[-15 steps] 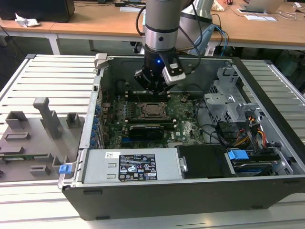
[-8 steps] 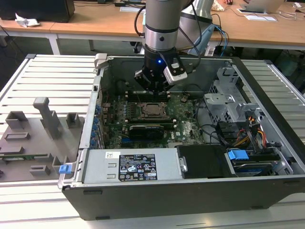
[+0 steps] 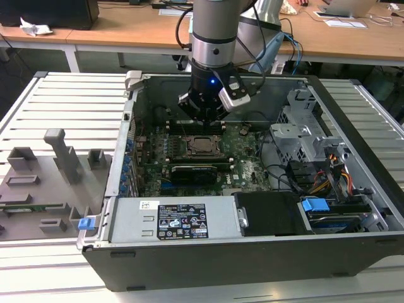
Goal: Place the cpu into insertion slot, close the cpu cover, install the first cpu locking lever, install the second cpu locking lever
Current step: 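Install the first cpu locking lever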
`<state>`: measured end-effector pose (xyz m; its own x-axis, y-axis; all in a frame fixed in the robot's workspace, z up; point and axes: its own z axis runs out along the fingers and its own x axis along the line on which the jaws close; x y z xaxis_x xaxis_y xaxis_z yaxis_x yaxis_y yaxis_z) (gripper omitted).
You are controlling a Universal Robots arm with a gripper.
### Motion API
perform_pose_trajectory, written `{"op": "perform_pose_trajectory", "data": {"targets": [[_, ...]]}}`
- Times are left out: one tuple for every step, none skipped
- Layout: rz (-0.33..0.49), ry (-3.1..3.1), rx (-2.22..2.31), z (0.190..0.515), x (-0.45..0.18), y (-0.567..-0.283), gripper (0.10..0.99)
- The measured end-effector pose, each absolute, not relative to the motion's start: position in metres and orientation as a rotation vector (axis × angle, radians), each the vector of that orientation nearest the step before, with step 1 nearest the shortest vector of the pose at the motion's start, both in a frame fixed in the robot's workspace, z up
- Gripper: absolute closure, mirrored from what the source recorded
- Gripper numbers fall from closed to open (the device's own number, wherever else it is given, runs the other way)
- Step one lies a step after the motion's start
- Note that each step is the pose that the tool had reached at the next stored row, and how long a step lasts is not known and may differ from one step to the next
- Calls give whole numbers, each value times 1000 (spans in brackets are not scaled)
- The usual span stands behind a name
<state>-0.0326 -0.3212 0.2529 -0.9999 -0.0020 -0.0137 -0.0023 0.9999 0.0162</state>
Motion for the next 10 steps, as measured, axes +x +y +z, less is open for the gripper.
{"op": "perform_pose_trajectory", "data": {"targets": [[25, 3128, -19, 253, -33, -321, 980], [26, 3128, -42, 253, -33, -321, 980], [26, 3128, -53, 253, -33, -321, 980], [26, 3127, -66, 253, -33, -321, 980], [26, 3127, -77, 253, -33, -321, 980], [26, 3127, -84, 253, -33, -321, 980], [26, 3127, -90, 253, -34, -322, 980], [26, 3127, -91, 253, -37, -322, 980], [26, 3127, -91, 253, -39, -322, 980], [27, 3127, -91, 253, -43, -322, 980]]}}
